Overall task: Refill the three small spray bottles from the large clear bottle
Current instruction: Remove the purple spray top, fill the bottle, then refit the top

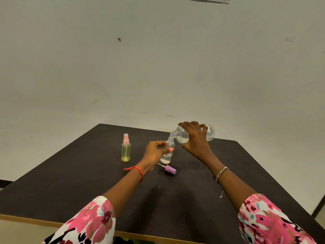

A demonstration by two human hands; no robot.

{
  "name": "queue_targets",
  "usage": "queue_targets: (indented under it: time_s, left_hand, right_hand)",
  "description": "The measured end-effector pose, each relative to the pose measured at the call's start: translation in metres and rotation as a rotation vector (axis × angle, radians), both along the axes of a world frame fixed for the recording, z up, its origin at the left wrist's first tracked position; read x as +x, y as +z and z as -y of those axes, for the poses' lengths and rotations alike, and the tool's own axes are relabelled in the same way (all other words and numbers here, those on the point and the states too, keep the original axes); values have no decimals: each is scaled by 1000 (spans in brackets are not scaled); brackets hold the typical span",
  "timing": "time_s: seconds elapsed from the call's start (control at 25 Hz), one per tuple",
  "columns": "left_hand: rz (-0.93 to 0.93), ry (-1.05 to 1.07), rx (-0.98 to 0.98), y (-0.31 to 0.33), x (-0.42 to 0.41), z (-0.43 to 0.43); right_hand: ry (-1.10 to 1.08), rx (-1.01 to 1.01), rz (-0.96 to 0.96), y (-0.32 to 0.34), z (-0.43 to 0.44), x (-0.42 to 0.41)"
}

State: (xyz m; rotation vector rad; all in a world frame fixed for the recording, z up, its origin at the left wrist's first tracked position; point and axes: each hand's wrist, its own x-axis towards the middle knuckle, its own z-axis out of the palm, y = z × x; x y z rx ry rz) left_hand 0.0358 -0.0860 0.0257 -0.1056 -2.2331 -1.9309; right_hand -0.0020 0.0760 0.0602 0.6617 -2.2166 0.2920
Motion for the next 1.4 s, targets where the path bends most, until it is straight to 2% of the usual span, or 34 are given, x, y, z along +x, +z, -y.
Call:
queue_targets:
  time_s: [1.4]
  left_hand:
    - [-4,2,-10,0,4,2]
  right_hand:
    - [-5,21,-17,1,1,2]
